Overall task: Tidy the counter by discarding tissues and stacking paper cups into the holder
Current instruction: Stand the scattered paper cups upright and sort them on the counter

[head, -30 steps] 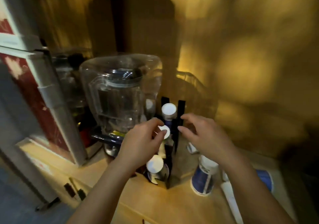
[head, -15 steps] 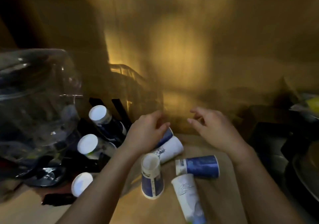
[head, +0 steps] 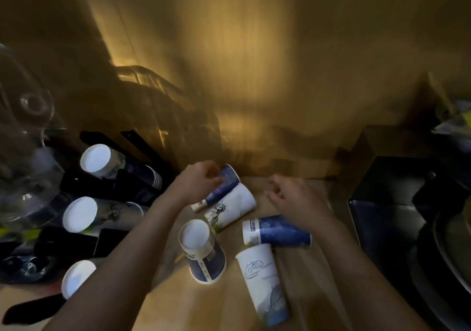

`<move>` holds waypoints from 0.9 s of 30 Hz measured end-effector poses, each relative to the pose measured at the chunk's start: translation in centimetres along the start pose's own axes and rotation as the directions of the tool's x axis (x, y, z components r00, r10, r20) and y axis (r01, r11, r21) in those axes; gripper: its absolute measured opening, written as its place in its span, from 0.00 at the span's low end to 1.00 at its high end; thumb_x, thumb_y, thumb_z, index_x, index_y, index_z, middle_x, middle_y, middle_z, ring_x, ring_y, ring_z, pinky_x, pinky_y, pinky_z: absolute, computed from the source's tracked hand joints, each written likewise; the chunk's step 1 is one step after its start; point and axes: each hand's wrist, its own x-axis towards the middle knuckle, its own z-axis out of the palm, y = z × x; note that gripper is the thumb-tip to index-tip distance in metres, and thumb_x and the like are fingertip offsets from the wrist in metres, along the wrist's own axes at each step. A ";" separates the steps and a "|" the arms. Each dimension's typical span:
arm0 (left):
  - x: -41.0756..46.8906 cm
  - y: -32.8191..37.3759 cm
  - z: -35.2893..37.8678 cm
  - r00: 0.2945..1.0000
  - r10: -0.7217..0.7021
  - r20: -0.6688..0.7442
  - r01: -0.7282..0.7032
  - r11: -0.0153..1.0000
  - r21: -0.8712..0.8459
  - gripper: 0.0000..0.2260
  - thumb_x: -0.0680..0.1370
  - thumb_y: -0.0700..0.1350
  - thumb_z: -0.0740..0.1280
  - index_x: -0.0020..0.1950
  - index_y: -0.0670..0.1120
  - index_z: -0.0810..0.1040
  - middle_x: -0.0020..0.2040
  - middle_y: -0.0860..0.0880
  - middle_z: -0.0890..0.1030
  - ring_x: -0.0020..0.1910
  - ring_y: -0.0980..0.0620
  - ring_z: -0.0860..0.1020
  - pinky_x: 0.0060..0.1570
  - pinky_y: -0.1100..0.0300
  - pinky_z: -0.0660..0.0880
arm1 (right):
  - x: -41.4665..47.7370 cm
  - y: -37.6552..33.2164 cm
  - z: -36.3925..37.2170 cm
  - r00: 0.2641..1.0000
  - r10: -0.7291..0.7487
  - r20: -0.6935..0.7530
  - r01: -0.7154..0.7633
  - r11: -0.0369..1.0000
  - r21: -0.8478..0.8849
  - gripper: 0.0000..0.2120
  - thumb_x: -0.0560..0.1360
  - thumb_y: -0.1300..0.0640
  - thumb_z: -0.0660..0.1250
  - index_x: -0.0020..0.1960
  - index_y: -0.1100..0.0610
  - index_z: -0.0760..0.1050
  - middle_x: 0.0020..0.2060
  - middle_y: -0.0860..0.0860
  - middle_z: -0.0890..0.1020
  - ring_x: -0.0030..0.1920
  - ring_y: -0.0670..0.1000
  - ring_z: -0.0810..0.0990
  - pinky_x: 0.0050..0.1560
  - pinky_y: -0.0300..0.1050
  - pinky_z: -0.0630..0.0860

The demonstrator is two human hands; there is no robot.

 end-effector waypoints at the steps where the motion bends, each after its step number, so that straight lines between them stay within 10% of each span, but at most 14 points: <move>1: 0.7 -0.8 0.3 0.999 -0.017 0.046 0.017 1.000 0.001 0.04 0.75 0.45 0.67 0.49 0.48 0.78 0.50 0.43 0.82 0.49 0.46 0.79 0.53 0.52 0.75 | -0.3 0.4 0.9 1.000 0.023 0.009 -0.023 1.000 -0.019 0.09 0.75 0.51 0.61 0.53 0.54 0.72 0.46 0.54 0.81 0.44 0.55 0.78 0.43 0.50 0.75; 12: 4.8 -7.8 5.5 0.892 -0.084 0.445 0.030 0.991 0.127 0.10 0.76 0.44 0.66 0.51 0.39 0.80 0.46 0.43 0.78 0.47 0.49 0.74 0.46 0.60 0.67 | -6.0 2.3 8.6 0.890 0.380 0.251 -0.365 0.925 -0.108 0.15 0.76 0.45 0.57 0.57 0.53 0.68 0.55 0.54 0.79 0.54 0.55 0.77 0.51 0.49 0.71; 27: 5.3 -11.1 9.8 0.857 -0.070 0.510 0.122 0.990 -0.069 0.28 0.69 0.46 0.75 0.65 0.43 0.69 0.58 0.44 0.76 0.46 0.53 0.74 0.51 0.57 0.68 | -11.4 0.2 13.0 0.668 0.589 0.455 -0.632 0.772 -0.070 0.45 0.62 0.47 0.75 0.70 0.52 0.51 0.62 0.56 0.74 0.60 0.57 0.74 0.59 0.55 0.70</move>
